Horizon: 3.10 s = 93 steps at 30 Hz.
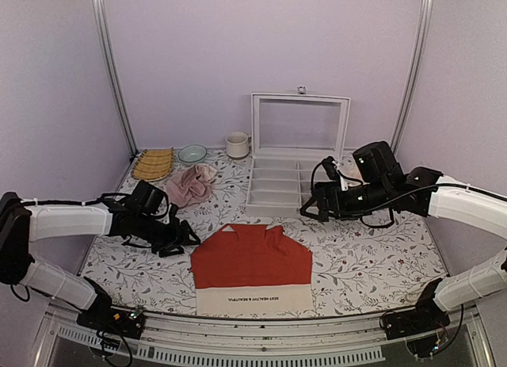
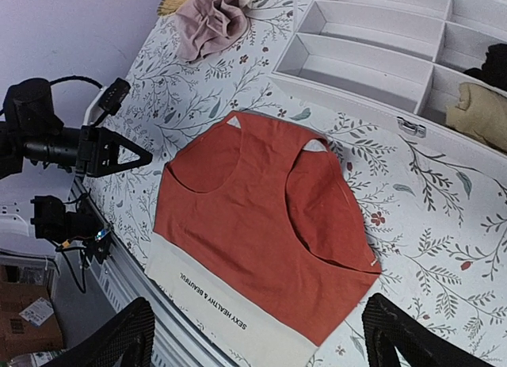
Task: Roll the underwear
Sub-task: Pick up the underwear from the center of the board.
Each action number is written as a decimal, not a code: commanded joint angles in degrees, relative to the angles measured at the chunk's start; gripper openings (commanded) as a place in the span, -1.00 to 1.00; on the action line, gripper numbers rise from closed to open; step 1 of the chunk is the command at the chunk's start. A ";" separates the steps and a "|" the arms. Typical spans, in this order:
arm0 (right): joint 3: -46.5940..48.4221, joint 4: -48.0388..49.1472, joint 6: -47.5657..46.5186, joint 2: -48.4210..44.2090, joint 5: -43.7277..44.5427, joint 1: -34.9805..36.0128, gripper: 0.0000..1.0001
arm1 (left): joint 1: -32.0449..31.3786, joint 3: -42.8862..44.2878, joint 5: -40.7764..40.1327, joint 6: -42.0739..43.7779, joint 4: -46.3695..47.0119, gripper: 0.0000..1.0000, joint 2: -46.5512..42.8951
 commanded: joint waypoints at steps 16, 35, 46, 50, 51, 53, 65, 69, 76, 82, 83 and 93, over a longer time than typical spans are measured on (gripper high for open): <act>6.49 2.70 -1.26 11.24 8.33 13.95 0.68 | -1.70 -1.93 1.35 -1.41 5.71 -0.27 11.00; 21.71 6.44 -2.18 34.39 15.89 34.36 0.11 | 0.65 -1.28 2.76 2.75 6.05 -1.00 10.14; 37.47 3.67 -4.54 52.56 19.12 40.43 -0.03 | 4.36 -4.07 5.28 7.55 10.36 -1.00 11.51; 42.37 2.75 -3.58 58.16 20.60 42.25 -0.14 | 4.44 -5.04 6.85 7.82 12.75 -1.00 11.85; 43.49 2.49 -3.42 59.37 21.17 42.61 -0.18 | 4.43 -5.23 7.10 7.86 13.19 -1.00 11.90; 45.55 2.00 -3.40 61.42 21.50 43.09 -0.21 | 4.47 -5.57 7.21 8.07 13.84 -1.00 11.99; 50.44 -0.98 -2.10 69.25 24.25 43.12 -0.37 | 4.48 -7.13 7.39 8.26 15.41 -1.00 11.55; 50.51 -1.45 -1.27 69.96 24.87 43.06 -0.38 | 4.50 -7.48 7.39 8.26 15.58 -1.00 11.37; 50.58 -3.16 -0.35 70.85 25.91 43.06 -0.69 | 4.48 -8.10 7.45 8.00 15.94 -1.00 11.28; 49.98 -3.93 0.54 70.32 26.73 43.04 -1.00 | 4.49 -8.20 7.33 7.86 15.41 -1.00 10.36; 49.58 -3.82 0.76 69.97 26.86 43.04 -1.00 | 4.43 -8.19 7.26 7.76 15.15 -1.00 9.94; 37.88 7.57 1.71 57.27 28.32 43.02 -1.00 | 2.99 -2.09 3.35 5.67 7.40 -1.00 1.94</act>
